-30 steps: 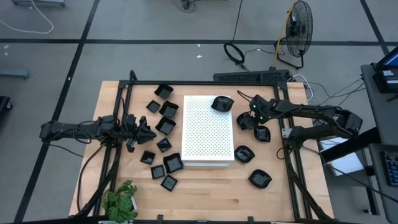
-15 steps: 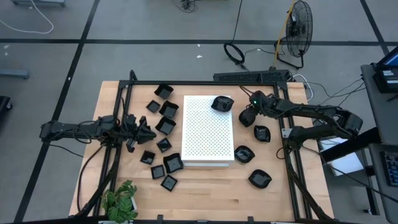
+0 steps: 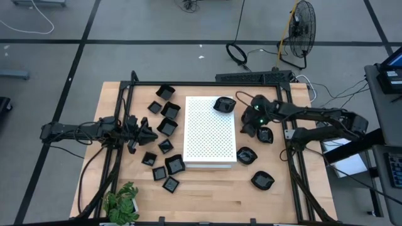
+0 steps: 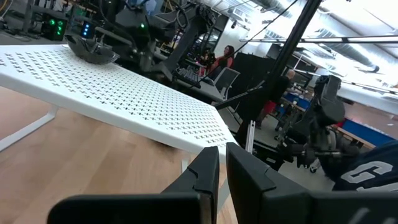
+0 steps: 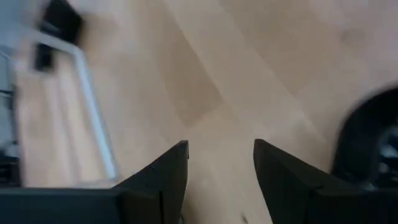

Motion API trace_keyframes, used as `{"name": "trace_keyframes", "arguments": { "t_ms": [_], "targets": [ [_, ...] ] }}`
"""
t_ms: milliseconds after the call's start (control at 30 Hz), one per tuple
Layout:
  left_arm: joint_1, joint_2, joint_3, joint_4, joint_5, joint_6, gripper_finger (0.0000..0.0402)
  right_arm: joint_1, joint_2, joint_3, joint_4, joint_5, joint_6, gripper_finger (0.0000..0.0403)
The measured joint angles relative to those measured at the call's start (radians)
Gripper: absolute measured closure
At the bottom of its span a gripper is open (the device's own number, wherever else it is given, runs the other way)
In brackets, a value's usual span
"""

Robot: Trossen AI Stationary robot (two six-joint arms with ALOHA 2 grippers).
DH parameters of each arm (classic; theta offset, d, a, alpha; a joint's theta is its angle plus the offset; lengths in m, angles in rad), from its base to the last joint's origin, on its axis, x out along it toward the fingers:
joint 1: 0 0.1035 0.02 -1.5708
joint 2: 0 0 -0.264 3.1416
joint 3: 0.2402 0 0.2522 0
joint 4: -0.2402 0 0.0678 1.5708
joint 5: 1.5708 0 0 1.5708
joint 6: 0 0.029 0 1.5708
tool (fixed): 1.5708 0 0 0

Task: Pick & Place Mini shaped plates
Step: Stack the black leaf shaped plate on top of the other black leaf shaped plate on the shelf

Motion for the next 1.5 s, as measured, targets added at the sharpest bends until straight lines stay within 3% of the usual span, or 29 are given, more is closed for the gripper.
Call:
{"name": "trace_keyframes", "arguments": {
  "t_ms": [367,767,1067,1300,1500],
  "targets": [
    [0.0,0.0,0.0,0.0,0.0,0.0,0.0371,0.038,0.0,0.0,-0.195,0.305,0.032,0.0234],
    [0.0,0.0,0.0,0.0,0.0,0.0,0.0371,0.029,0.0,0.0,-0.206,0.559,0.0,0.0234],
    [0.0,0.0,0.0,0.0,0.0,0.0,0.0371,0.016,-0.032,0.058,-0.247,0.551,-0.066,0.0234],
    [0.0,0.0,0.0,0.0,0.0,0.0,0.0371,-0.058,-0.017,0.125,-0.197,0.605,-0.324,0.0234],
    [0.0,0.0,0.0,0.0,0.0,0.0,0.0371,-0.187,0.078,0.126,-0.169,0.485,-0.402,0.0234]
  ]
}}
